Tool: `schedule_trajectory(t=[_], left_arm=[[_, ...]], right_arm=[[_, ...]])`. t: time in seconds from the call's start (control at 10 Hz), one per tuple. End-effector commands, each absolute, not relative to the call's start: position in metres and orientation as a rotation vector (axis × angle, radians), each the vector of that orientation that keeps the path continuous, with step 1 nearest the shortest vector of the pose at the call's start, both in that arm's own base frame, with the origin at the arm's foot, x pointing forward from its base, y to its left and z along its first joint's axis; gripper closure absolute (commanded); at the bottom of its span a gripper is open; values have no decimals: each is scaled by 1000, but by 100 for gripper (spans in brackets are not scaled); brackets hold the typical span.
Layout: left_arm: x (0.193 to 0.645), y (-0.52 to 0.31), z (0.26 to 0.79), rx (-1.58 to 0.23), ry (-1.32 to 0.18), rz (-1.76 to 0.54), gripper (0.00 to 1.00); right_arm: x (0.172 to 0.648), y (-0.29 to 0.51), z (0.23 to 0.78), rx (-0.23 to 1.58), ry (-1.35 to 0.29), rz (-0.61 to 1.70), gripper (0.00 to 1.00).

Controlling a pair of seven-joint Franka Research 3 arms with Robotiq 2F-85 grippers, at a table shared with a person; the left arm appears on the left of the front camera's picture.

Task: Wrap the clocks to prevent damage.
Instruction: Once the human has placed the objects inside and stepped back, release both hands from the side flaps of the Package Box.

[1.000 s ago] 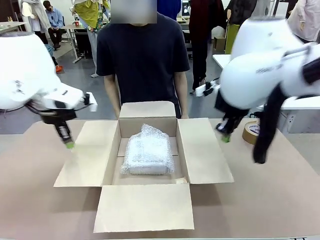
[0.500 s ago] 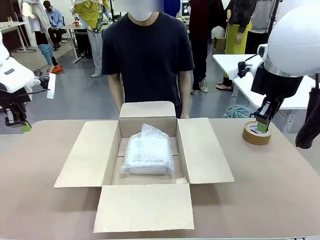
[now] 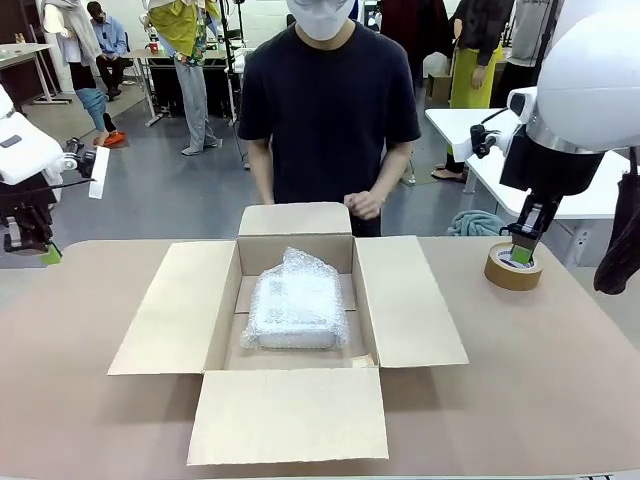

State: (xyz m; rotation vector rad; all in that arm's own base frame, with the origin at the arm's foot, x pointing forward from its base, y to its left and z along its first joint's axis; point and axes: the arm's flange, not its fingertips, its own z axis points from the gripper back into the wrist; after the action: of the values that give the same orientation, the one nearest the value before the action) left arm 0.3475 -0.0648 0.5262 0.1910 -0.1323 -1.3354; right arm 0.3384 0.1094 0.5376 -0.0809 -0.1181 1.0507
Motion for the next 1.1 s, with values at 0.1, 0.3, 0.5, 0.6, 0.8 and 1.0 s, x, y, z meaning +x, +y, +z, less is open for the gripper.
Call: schedule_trajectory(t=[0.1,0.3,0.5,0.6,0.8,1.0], left_arm=[[342,-37,559,150,-52,-1619,100],[347,-29,560,152,-37,-1679,100],[349,-34,551,156,-48,-1700,100],[343,-33,561,142,-46,-1675,100],[343,-33,561,142,-46,-1675,100],[343,-33,561,142,-46,-1675,100]], right_arm=[[336,72,537,-65,-16,1435,99],[336,66,535,-16,-11,1508,99],[338,60,534,7,-23,1504,99],[334,69,530,5,-25,1500,99],[334,69,530,5,-25,1500,99],[334,69,530,5,-25,1500,99]])
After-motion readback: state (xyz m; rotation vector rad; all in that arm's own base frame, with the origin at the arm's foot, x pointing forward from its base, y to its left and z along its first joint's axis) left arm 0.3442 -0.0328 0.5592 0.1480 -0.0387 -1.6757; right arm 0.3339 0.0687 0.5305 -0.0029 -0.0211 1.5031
